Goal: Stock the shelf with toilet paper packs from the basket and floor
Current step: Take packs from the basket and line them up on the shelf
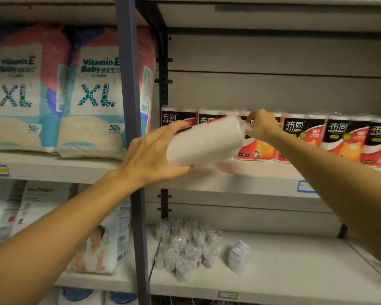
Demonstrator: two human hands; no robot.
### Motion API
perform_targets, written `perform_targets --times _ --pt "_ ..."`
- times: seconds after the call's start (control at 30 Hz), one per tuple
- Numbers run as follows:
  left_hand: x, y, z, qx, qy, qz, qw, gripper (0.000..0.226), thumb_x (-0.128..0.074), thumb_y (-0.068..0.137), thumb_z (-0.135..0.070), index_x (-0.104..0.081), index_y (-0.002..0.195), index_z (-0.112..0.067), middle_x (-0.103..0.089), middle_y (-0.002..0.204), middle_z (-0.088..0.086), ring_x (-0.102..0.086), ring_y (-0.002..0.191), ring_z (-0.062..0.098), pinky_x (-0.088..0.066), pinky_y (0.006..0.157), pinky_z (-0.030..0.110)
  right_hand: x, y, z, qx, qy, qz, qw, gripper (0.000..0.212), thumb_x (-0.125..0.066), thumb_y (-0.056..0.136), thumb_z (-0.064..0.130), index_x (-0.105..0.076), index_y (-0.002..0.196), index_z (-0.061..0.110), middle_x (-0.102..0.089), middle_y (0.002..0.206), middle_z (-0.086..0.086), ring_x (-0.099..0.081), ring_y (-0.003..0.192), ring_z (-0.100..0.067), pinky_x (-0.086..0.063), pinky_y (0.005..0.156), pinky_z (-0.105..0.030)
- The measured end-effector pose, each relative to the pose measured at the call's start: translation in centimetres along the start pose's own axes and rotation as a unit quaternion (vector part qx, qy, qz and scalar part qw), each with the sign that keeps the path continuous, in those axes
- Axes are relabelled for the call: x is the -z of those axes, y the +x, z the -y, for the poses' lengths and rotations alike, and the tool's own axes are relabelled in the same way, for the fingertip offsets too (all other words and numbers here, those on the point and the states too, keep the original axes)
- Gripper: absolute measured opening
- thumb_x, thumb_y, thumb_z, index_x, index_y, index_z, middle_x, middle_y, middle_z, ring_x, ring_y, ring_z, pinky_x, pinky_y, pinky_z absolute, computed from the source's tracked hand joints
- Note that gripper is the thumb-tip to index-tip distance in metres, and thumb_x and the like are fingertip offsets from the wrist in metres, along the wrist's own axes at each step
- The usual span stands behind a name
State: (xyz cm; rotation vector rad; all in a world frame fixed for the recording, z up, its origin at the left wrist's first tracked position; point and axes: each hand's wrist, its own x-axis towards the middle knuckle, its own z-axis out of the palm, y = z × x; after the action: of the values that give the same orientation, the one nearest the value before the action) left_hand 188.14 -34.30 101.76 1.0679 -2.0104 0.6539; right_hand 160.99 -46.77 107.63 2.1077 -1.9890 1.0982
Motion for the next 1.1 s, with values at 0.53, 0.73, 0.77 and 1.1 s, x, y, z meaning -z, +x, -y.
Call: perform_targets --times 0.53,0.73,0.77,1.1 --pt "-4.3 -0.2 0.3 -0.341 0.219 -0.175 0.897 0.037 -0.057 0.094 -0.006 -0.041 0.125 -0.015 -0.046 0.127 0.010 -0.048 0.121 0.029 -0.033 0.111 0.043 4.5 -5.3 3.1 0.026 0.172 0.375 0.910 0.067 -0.057 0.074 0.063 -0.048 0.132 0.028 -0.061 0.125 -0.005 -0.066 0.104 -0.024 -0.058 0.081 -0.037" --pt "-4.1 -0.1 0.5 -0.390 0.230 -0.185 0.872 0.040 -0.059 0.092 -0.006 -0.039 0.124 -0.019 -0.045 0.129 0.008 -0.046 0.126 0.025 -0.028 0.113 0.043 4.7 -5.0 5.3 0.124 0.144 0.488 0.852 0.078 -0.078 0.072 0.024 -0.041 0.139 0.040 -0.054 0.133 0.000 -0.058 0.118 -0.028 -0.051 0.096 -0.052" --pt "-4.2 -0.3 0.5 -0.382 0.226 -0.185 0.876 0.041 -0.060 0.092 -0.007 -0.038 0.124 -0.019 -0.044 0.130 0.009 -0.045 0.127 0.026 -0.026 0.114 0.043 4.5 -4.8 5.5 0.137 0.107 0.489 0.855 0.071 -0.080 0.073 0.021 -0.048 0.135 0.033 -0.060 0.127 -0.002 -0.062 0.114 -0.029 -0.052 0.095 -0.053" --pt "-2.7 0.1 2.3 -0.135 0.193 -0.148 0.961 0.063 -0.064 0.070 -0.001 -0.040 0.126 -0.016 -0.032 0.134 0.014 -0.036 0.124 0.031 -0.024 0.101 0.037 3.7 -0.5 5.6 0.093 0.229 0.108 0.963 0.075 -0.087 0.062 0.031 -0.052 0.126 0.010 -0.063 0.112 -0.007 -0.067 0.095 -0.024 -0.060 0.076 -0.036"
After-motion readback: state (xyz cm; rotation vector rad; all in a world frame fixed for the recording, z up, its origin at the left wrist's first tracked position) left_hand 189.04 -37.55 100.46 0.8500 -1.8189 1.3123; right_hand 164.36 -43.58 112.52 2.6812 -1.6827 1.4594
